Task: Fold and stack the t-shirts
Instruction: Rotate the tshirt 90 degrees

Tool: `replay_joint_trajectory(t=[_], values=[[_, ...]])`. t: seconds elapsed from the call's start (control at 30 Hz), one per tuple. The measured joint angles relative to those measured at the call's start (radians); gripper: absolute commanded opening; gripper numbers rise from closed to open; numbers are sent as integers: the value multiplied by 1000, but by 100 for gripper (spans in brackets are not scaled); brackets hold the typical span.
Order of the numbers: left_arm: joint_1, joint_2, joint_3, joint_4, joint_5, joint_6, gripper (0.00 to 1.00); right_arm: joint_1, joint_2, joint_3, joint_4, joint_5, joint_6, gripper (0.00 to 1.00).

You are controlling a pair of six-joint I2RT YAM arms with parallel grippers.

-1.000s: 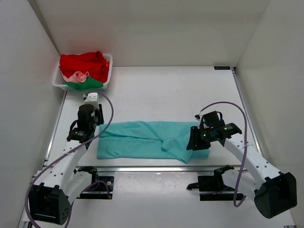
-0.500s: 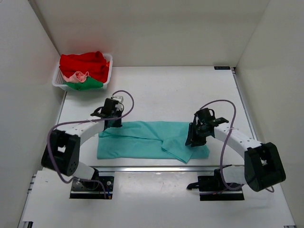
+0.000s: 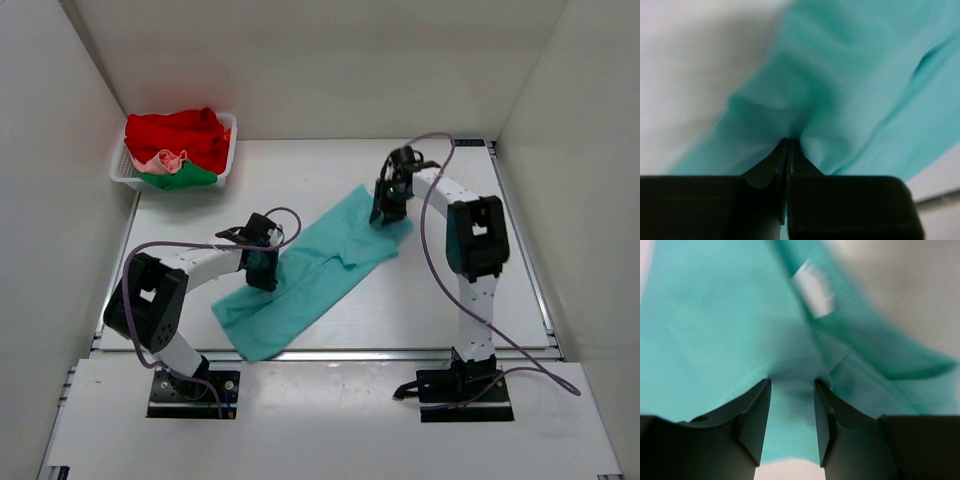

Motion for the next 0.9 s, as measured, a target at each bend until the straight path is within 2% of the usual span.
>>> replay_joint_trajectory(t=[0.17, 0.23, 0.3, 0.37, 0.43, 0.5, 0.53, 0.57, 0.63, 0.7, 0.8, 0.9], values=[[-50, 71, 83, -190, 139, 3, 9, -8, 400, 746, -124, 23, -130, 43], [-58, 84, 111, -241, 183, -2, 11, -5, 439, 876, -169, 27, -167, 45], [-49, 71, 149, -262, 219, -19, 12, 2, 405, 882, -196, 34, -194, 46], [-31, 39, 194, -240, 252, -41, 13, 16, 300, 765, -193, 49, -213, 47], [-5, 5, 250, -193, 282, -62, 13, 39, 144, 560, -158, 62, -219, 47], [25, -5, 322, -151, 305, -75, 14, 70, -25, 345, -119, 63, -214, 27], [41, 2, 362, -132, 312, -77, 14, 89, -112, 239, -99, 54, -204, 8], [56, 19, 408, -120, 319, -79, 13, 107, -192, 138, -59, 43, -190, 1], [76, 85, 511, -106, 334, -77, 12, 160, -346, -52, 1, 9, -157, 0], [88, 187, 620, -97, 341, -72, 11, 227, -443, -173, 40, -18, -117, 0], [80, 355, 732, -82, 344, -68, 10, 356, -493, -306, 157, -58, -52, 0], [58, 480, 781, -95, 346, -69, 9, 464, -498, -448, 299, -127, 23, 0]])
